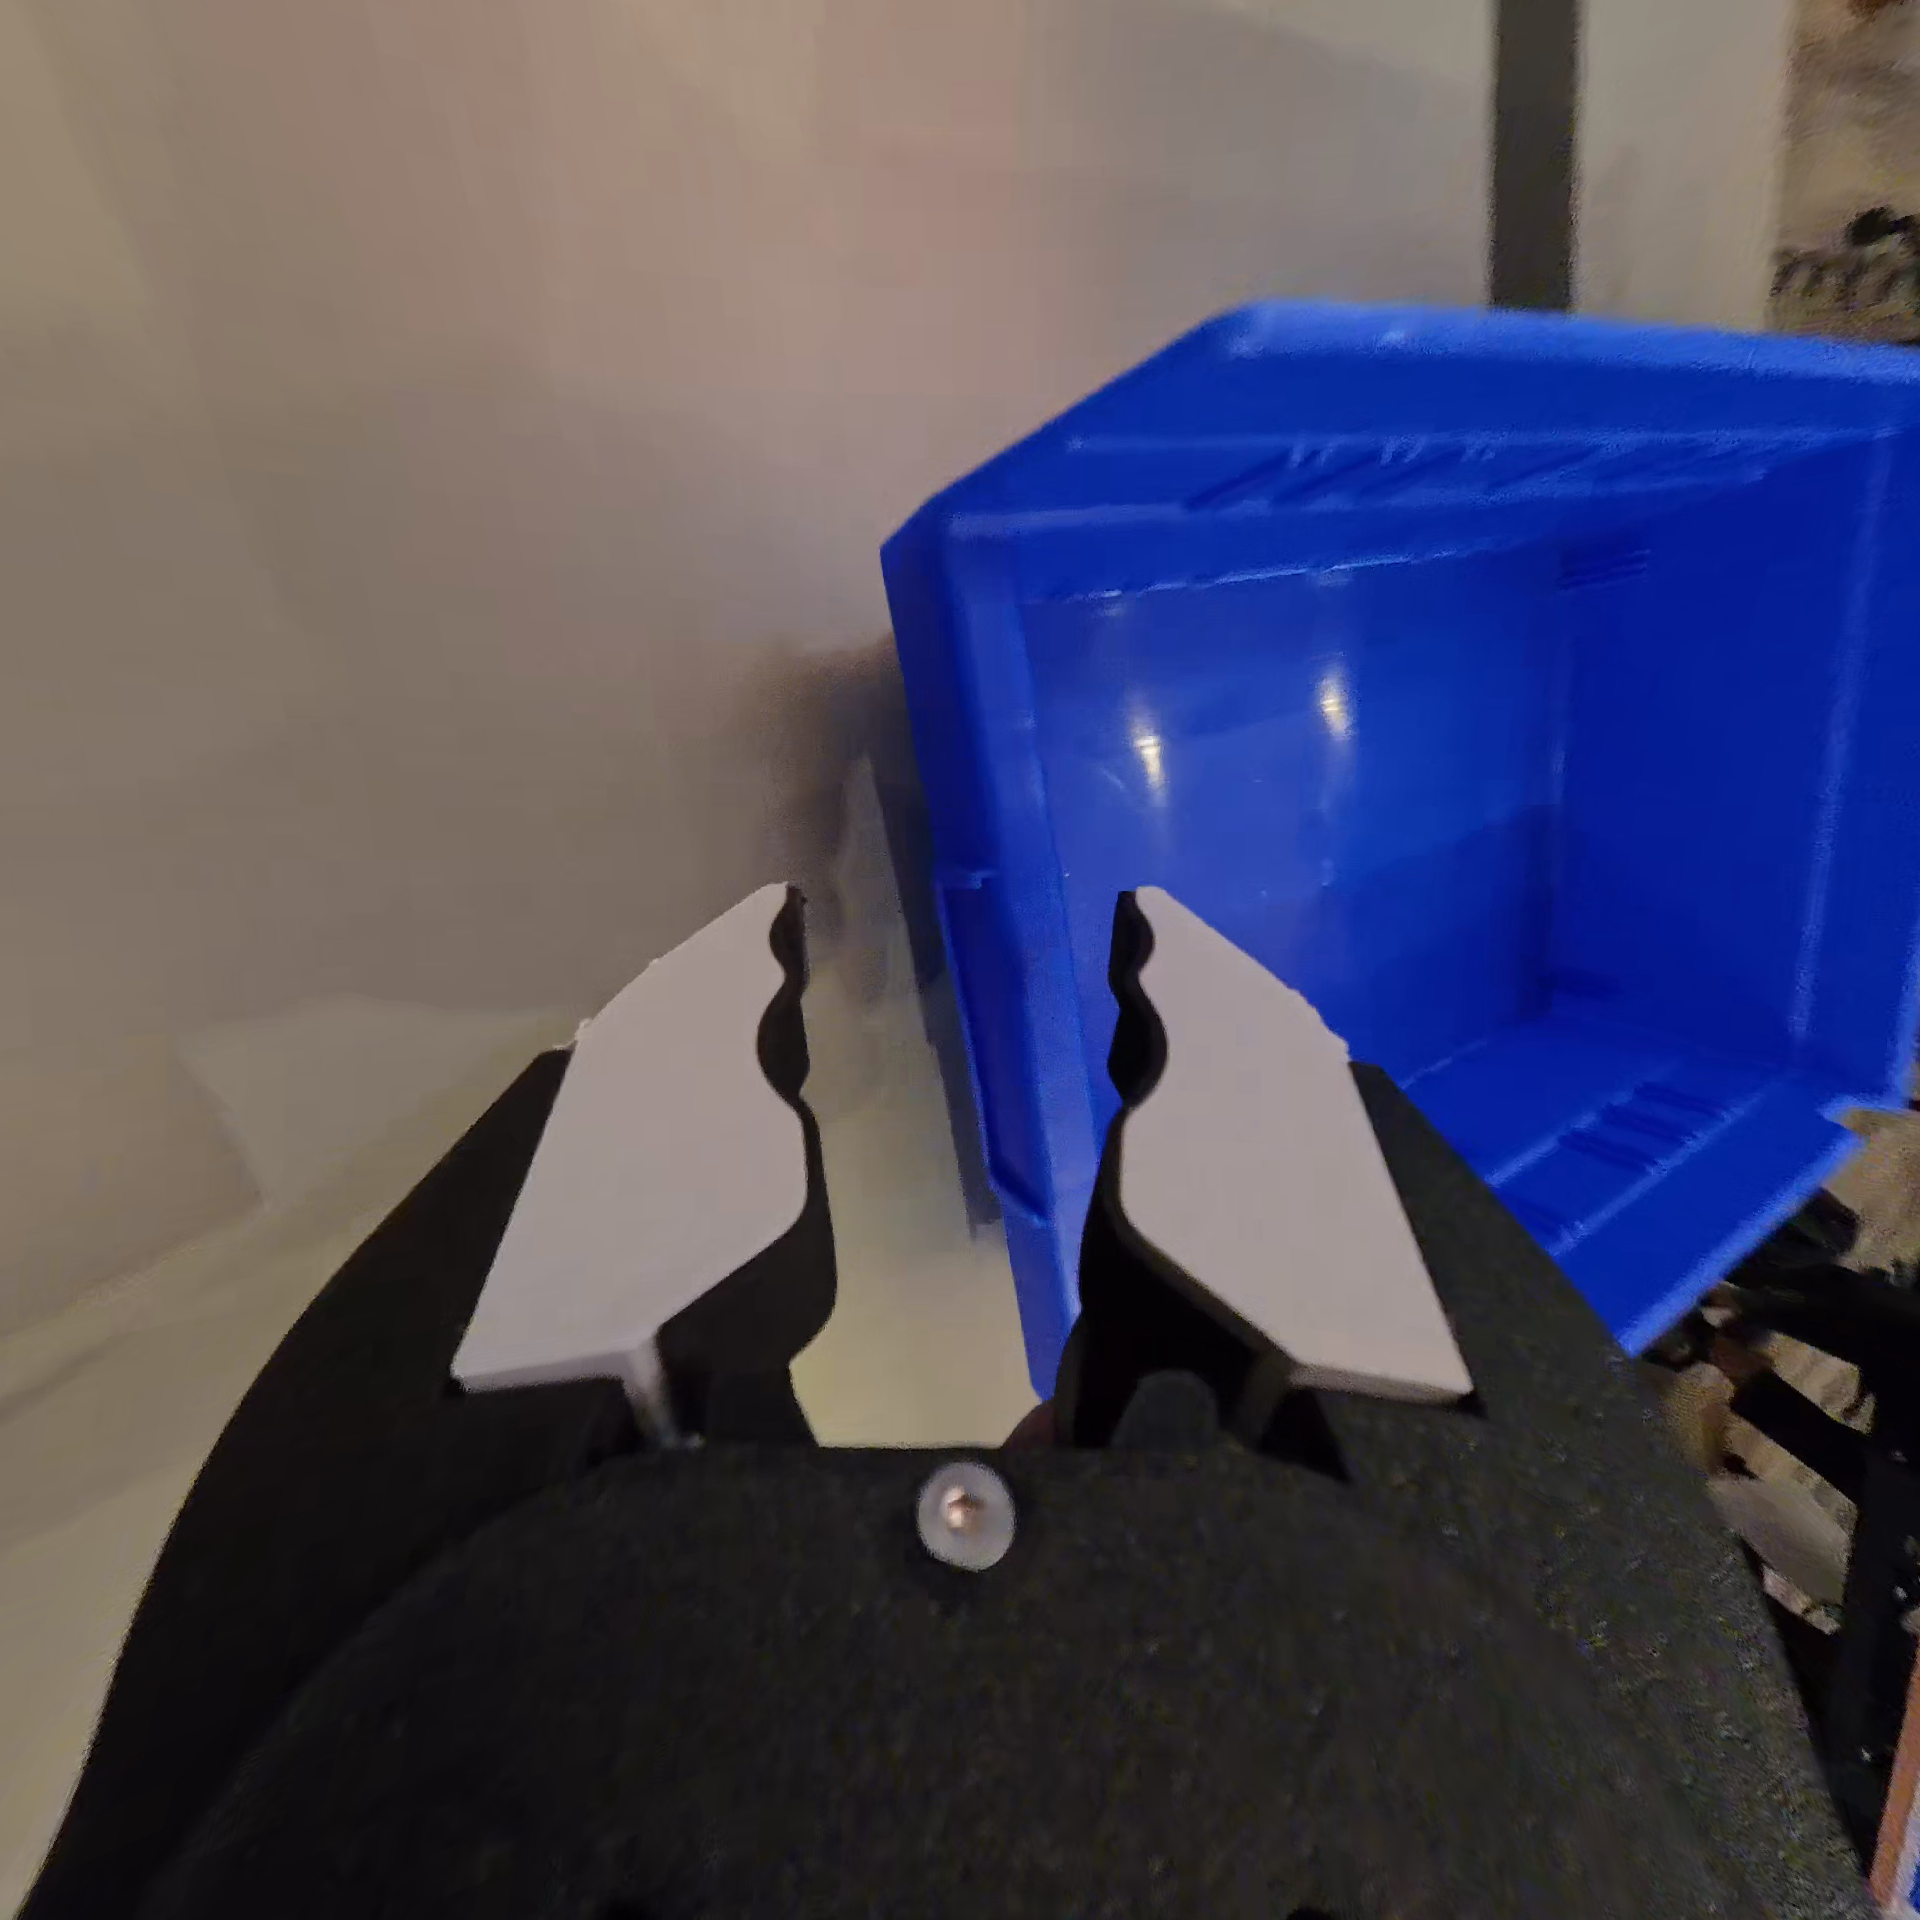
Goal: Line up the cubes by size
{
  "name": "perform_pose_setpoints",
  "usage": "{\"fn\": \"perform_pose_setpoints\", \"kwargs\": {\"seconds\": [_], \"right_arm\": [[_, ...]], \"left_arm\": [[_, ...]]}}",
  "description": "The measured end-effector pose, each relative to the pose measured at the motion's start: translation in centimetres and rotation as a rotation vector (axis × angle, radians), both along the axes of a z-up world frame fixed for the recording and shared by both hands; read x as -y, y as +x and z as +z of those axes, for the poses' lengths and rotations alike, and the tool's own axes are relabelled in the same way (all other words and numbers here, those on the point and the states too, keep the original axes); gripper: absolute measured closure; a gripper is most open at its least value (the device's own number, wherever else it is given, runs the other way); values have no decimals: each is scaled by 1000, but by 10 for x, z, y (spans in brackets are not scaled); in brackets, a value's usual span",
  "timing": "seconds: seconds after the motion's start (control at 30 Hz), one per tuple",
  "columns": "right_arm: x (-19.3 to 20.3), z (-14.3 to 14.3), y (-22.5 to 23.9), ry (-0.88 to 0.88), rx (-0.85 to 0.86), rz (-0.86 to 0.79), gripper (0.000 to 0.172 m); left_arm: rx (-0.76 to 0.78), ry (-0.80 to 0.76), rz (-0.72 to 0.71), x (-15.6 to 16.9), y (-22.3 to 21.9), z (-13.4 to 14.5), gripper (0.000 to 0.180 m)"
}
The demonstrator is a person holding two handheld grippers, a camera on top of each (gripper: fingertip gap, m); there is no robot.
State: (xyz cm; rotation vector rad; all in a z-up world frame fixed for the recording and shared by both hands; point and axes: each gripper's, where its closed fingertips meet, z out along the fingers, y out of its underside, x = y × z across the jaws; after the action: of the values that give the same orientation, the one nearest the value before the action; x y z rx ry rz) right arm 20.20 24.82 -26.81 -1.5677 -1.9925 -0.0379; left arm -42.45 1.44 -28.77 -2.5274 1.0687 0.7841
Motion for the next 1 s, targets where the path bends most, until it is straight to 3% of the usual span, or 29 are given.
{"fn": "perform_pose_setpoints", "kwargs": {"seconds": [0.1, 0.2, 0.33, 0.47, 0.57, 0.67, 0.8, 0.87, 0.9, 0.93, 1.0], "right_arm": [[12, 24, 2, 95, -29, -39, 115], [40, 52, -14, 133, -120, -15, 118], [83, 89, -65, 152, -313, 47, 122], [108, 111, -137, 143, -521, 69, 125], [106, 106, -185, 141, -613, 41, 125], [95, 88, -225, 91, -689, -4, 126], [69, 62, -259, -6, -787, -101, 126], [65, 51, -272, -44, -829, -89, 127], [62, 48, -275, -58, -862, -99, 128], [59, 45, -277, -64, -890, -113, 128], [56, 40, -278, -53, -942, -123, 129]], "left_arm": [[-19, 142, -4, -2, 7, 27, 111], [92, 366, -9, -8, 32, 63, 114], [261, 577, -127, -19, 100, 100, 118], [355, 679, -271, -41, 190, 115, 119], [464, 740, -286, -67, 245, 111, 116], [534, 794, -240, -100, 271, 96, 113], [584, 838, -162, -140, 279, 67, 114], [601, 946, -213, -146, 282, 64, 125], [579, 920, -229, -150, 282, 56, 128], [583, 897, -202, -151, 280, 56, 118], [630, 964, -230, -144, 279, 71, 124]]}}
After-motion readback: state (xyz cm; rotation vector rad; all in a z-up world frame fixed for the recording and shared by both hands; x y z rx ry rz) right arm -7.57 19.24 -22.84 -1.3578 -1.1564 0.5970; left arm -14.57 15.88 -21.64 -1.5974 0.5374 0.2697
